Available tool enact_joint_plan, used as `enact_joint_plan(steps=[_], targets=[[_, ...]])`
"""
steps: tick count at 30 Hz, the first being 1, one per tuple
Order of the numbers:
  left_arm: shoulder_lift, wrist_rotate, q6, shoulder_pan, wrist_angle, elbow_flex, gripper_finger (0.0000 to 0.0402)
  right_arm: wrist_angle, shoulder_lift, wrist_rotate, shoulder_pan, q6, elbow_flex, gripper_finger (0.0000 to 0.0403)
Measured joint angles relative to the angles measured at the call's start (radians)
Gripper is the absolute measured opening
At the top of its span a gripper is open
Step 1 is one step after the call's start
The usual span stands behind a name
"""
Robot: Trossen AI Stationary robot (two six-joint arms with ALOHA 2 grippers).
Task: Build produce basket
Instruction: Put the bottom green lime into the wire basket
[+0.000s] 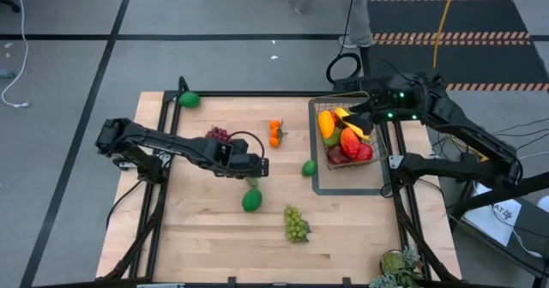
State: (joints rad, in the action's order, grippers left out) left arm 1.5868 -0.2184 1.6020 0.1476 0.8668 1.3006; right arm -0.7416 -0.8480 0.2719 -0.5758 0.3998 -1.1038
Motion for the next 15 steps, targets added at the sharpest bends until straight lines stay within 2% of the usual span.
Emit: enact_joint_plan(steps=[6, 10, 15], targets=[[0.000, 0.000, 0.045, -0.006, 0.014, -0.003, 0.0278, 0.001, 0.035, 0.000, 0.024, -0.030, 0.000, 0.0286], [0.000, 0.006, 0.131, -0.016, 0.026, -0.033, 0.0278, 0.001, 0.042, 0.000, 0.031, -0.028, 0.000, 0.0286], [0.000, 0.063, 0.149, -0.013, -0.034, -0.047, 0.0278, 0.000, 0.047, 0.060, 0.031, -0.019, 0.000, 0.0286]])
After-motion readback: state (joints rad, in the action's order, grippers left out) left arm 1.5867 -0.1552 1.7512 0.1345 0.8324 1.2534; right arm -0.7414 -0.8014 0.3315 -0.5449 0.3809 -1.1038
